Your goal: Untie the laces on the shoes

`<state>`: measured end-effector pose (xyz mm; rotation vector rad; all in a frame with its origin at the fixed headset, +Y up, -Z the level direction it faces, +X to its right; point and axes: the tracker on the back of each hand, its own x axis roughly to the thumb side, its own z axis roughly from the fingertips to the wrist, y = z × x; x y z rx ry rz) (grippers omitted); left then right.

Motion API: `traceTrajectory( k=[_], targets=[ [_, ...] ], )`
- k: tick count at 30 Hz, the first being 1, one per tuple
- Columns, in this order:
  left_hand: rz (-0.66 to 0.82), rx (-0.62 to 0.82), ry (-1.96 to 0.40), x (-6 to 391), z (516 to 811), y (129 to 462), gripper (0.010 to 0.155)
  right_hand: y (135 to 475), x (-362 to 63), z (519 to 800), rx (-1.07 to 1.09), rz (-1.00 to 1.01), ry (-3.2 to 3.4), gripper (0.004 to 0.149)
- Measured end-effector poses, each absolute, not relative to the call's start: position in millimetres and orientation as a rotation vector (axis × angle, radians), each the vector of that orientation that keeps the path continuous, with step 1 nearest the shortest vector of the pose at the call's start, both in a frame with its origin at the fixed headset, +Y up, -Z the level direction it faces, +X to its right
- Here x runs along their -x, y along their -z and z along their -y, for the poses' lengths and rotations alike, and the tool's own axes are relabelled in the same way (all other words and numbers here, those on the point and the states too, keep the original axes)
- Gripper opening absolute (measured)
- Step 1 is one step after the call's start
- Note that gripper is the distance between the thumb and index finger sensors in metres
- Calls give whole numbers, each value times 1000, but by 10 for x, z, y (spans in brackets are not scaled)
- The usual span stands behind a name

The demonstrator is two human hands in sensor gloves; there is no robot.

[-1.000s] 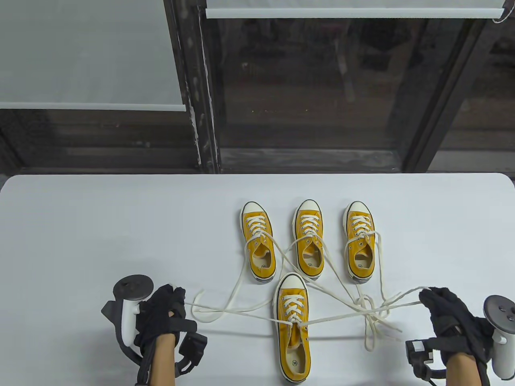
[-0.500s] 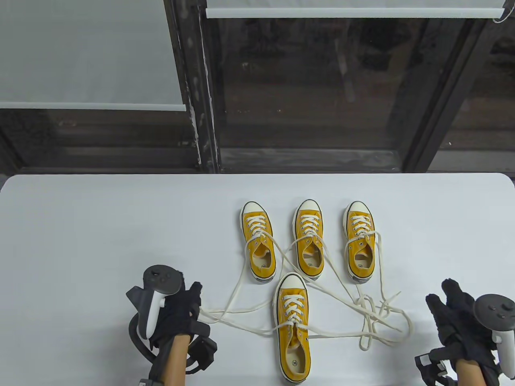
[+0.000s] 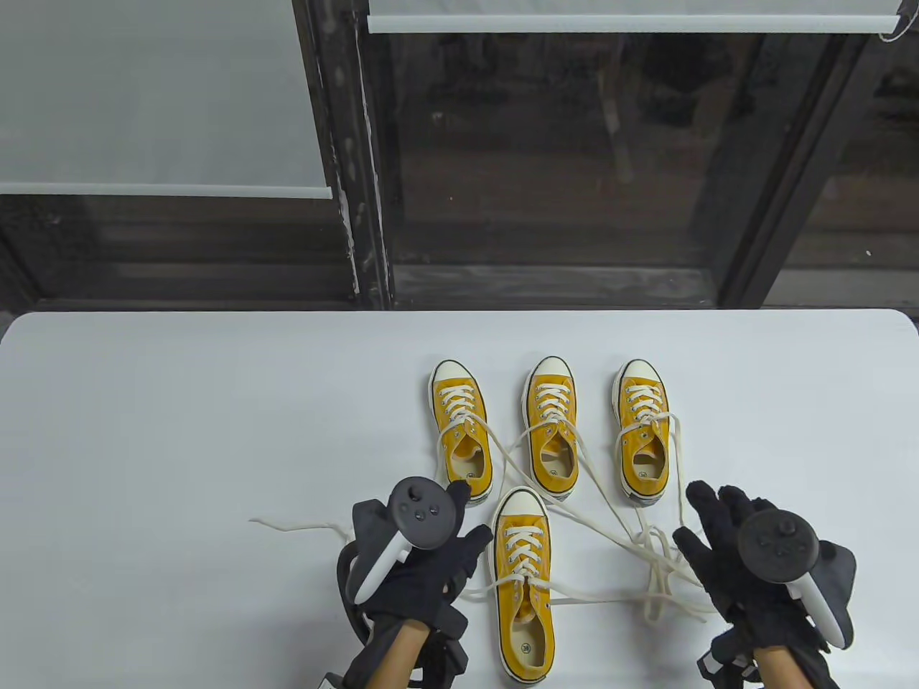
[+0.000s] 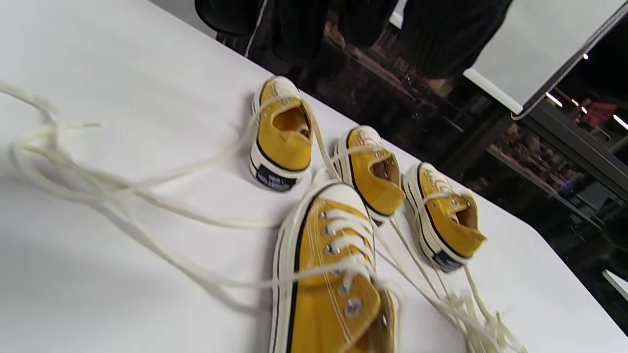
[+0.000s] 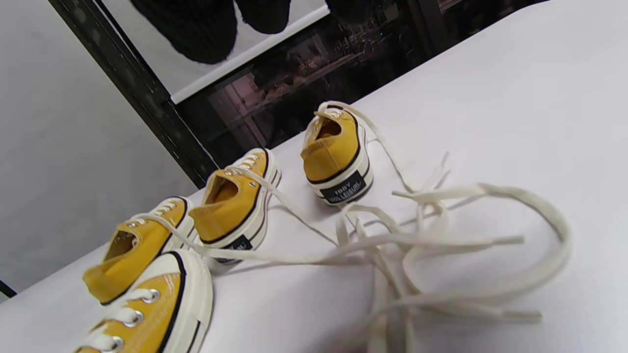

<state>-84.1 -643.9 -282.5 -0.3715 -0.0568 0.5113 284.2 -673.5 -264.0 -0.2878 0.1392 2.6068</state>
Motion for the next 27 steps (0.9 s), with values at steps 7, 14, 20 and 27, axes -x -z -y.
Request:
traceTrajectory(
  k=[7,14,20,27],
  targets=[
    [98,561,-477,644,6704,2835,67,2666,-2818,6832,307,-129,-2664,63],
    [17,889,-214,314,7204,2846,85,2657,-2773,6899,324,-124,-2740,64],
    [-31,980,-17,71,7556,2788,87,2661,-2799,6940,332,-137,-2721,64],
    [-49,825,-49,133,7392,2795,52,2665,-2799,6959,342,-148,-2718,64]
  ],
)
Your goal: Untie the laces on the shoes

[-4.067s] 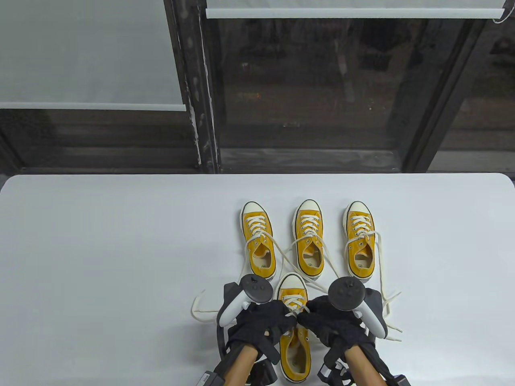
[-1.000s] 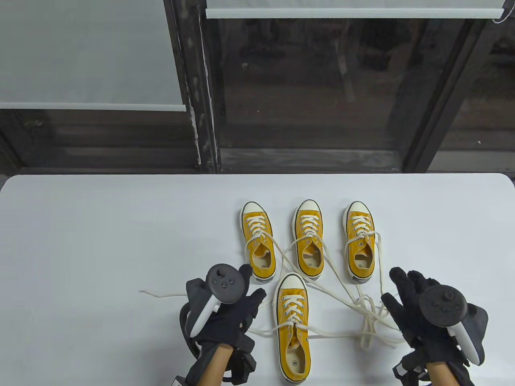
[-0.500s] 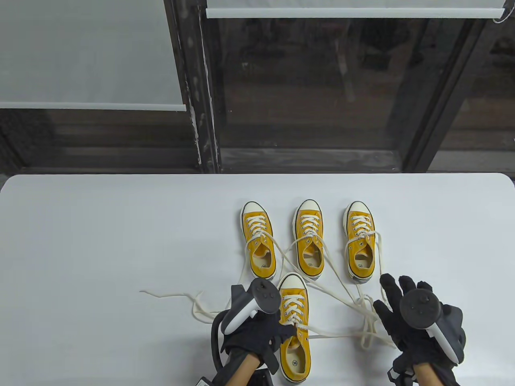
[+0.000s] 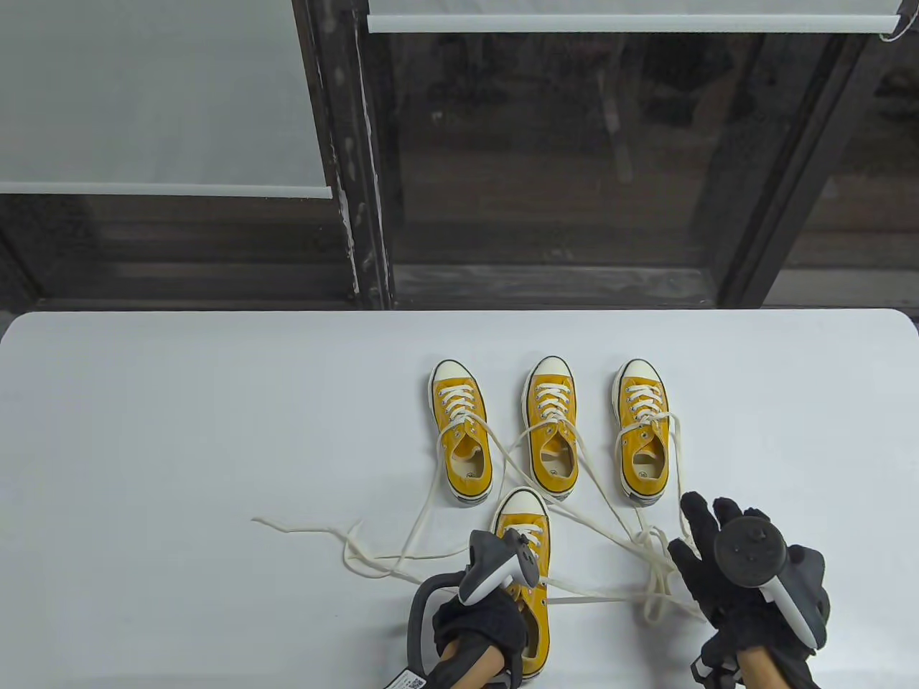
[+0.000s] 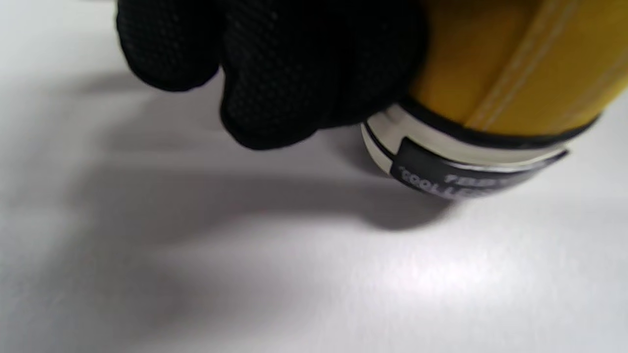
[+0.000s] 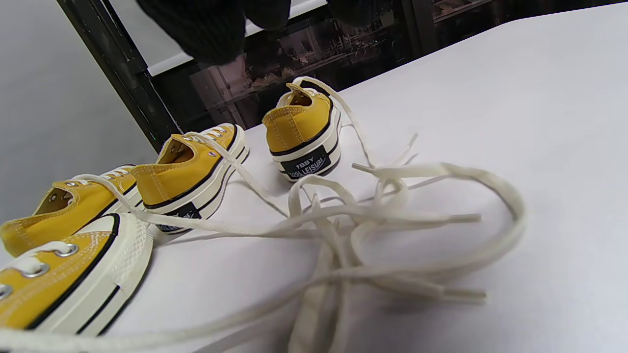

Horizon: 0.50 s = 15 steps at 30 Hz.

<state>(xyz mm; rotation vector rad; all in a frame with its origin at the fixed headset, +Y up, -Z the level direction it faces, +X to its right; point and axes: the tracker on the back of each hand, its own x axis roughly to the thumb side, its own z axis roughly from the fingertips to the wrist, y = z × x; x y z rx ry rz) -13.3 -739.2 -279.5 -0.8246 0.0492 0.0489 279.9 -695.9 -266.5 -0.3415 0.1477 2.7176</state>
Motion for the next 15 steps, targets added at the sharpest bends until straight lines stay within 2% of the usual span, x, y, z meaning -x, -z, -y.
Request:
traceTrajectory(
  k=[5,8,11,15],
  targets=[
    [-32,734,-103,257,7076,2711,52,2663,-2800,6961,348,-147,-2718,65],
    [-27,636,-185,421,6756,2643,51,2664,-2806,6965,354,-152,-2711,64],
    [-70,510,-247,656,6367,2641,51,2662,-2806,6965,356,-146,-2716,65],
    [-161,362,-287,955,6001,2736,50,2665,-2812,6971,371,-145,-2720,64]
  ],
)
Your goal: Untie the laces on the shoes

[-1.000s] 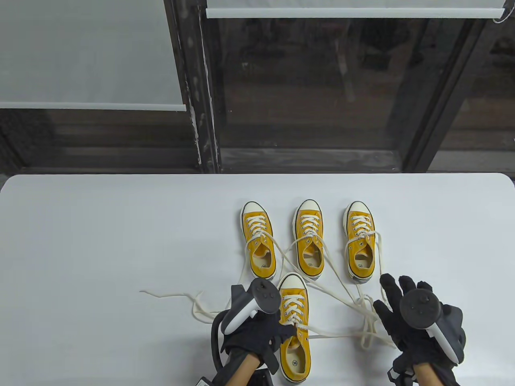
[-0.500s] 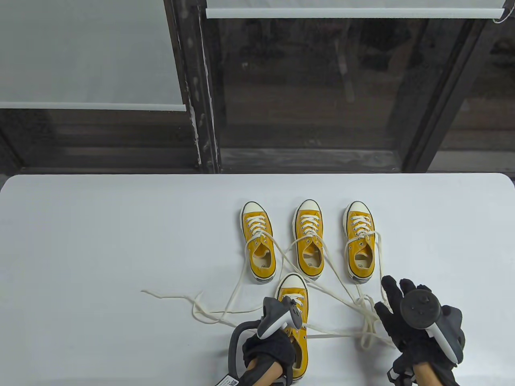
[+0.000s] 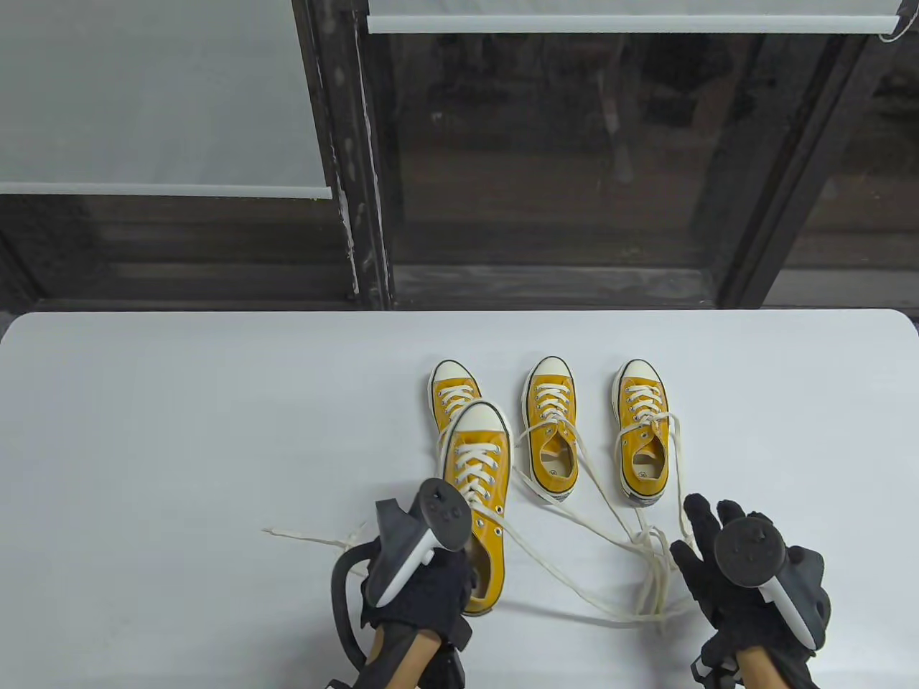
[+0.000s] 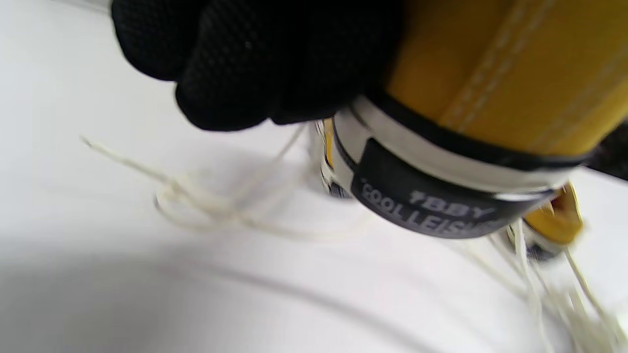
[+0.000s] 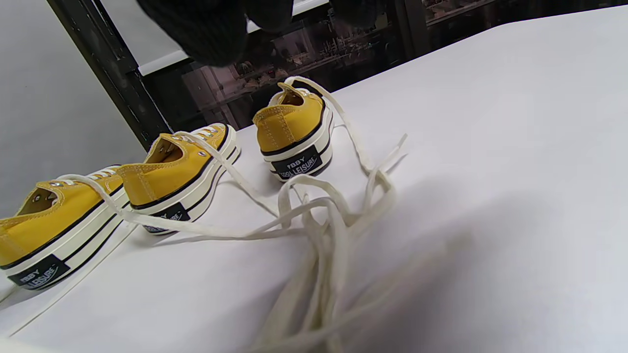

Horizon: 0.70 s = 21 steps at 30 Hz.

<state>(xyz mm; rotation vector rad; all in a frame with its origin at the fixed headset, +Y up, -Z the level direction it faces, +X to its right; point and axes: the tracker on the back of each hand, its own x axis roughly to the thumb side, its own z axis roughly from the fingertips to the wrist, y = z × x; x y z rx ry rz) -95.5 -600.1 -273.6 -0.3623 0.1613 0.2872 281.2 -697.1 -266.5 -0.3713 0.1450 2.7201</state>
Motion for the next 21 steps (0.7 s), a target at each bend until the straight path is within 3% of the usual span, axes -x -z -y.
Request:
traceTrajectory(
  k=[4,8,14,21],
  targets=[
    [-272,320,-337,1243,5850,3016,50,2667,-2807,6969,369,-151,-2718,65],
    [-392,372,-341,1435,5998,3407,50,2668,-2815,6968,374,-143,-2714,65],
    [-524,462,-312,1657,6481,4013,50,2670,-2813,6969,373,-136,-2719,65],
    [-618,535,-279,1822,7066,4444,49,2680,-2812,6972,366,-130,-2718,65]
  ],
)
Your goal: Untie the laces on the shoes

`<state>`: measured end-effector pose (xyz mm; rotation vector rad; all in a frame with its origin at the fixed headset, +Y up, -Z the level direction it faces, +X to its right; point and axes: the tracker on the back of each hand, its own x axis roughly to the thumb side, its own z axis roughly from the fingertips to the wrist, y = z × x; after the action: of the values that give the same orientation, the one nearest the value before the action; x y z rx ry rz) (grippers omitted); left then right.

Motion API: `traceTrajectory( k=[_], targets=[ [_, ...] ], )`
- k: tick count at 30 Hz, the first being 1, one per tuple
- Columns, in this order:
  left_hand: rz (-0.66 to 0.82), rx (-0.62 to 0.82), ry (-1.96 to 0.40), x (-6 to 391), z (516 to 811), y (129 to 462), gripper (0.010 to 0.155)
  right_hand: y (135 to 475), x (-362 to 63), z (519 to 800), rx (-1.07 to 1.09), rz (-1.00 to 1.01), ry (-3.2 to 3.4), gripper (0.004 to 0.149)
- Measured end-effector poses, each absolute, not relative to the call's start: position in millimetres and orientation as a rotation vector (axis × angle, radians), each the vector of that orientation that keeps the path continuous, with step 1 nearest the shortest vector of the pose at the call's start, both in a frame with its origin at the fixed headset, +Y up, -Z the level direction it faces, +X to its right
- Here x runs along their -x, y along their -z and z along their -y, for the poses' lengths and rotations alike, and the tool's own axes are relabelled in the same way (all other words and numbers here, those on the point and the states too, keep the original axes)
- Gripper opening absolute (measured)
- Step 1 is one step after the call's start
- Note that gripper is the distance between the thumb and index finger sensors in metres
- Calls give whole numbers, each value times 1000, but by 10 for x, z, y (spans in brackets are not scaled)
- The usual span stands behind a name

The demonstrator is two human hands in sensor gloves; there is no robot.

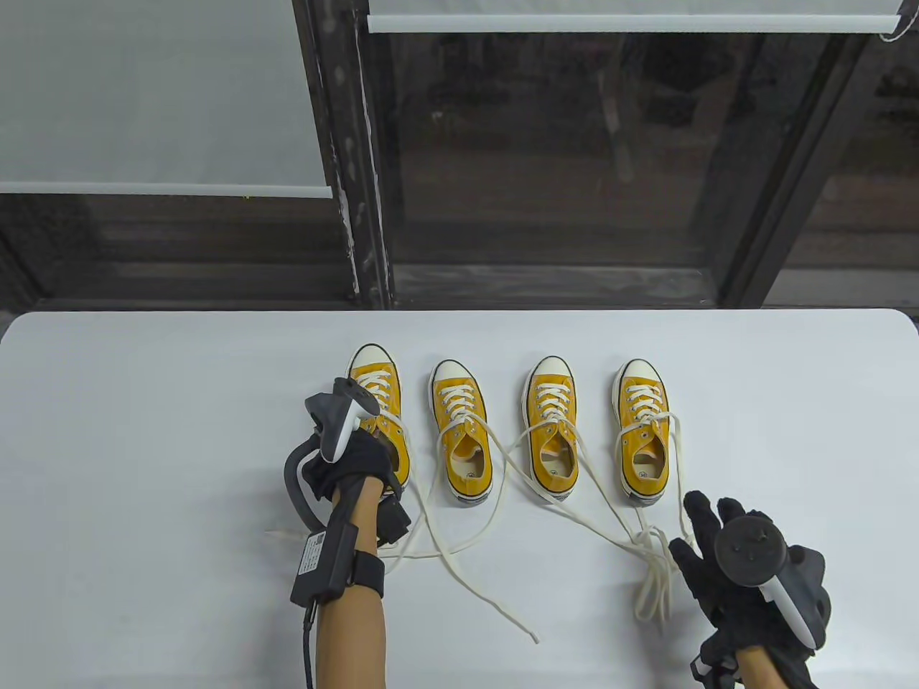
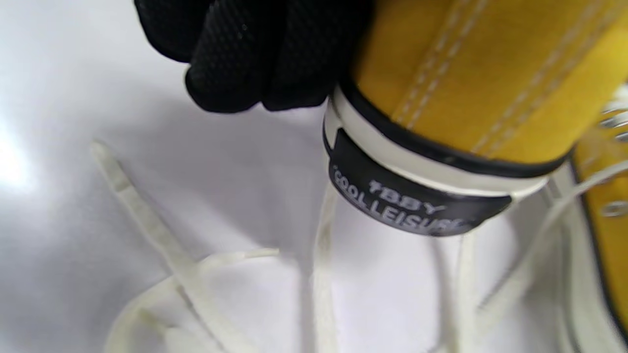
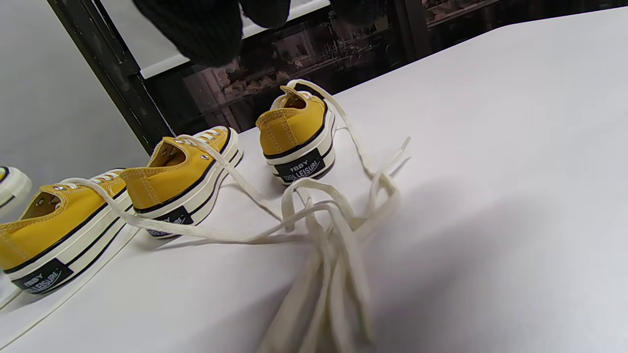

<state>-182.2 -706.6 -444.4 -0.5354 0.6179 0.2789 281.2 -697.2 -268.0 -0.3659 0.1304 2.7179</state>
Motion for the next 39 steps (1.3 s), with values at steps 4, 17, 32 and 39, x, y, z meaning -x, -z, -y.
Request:
traceTrajectory(
  k=[4,17,32,39],
  targets=[
    [-661,570,-273,1873,7340,4511,50,2681,-2807,6973,358,-130,-2719,65],
    [-533,646,-335,1894,7350,4326,71,2683,-2789,6990,356,-153,-2723,67],
    [-160,212,-253,1342,6407,3302,84,2640,-2742,6936,315,-85,-2747,64],
    [57,286,-190,1027,6472,2865,86,2615,-2688,6892,224,-62,-2760,63]
  ],
)
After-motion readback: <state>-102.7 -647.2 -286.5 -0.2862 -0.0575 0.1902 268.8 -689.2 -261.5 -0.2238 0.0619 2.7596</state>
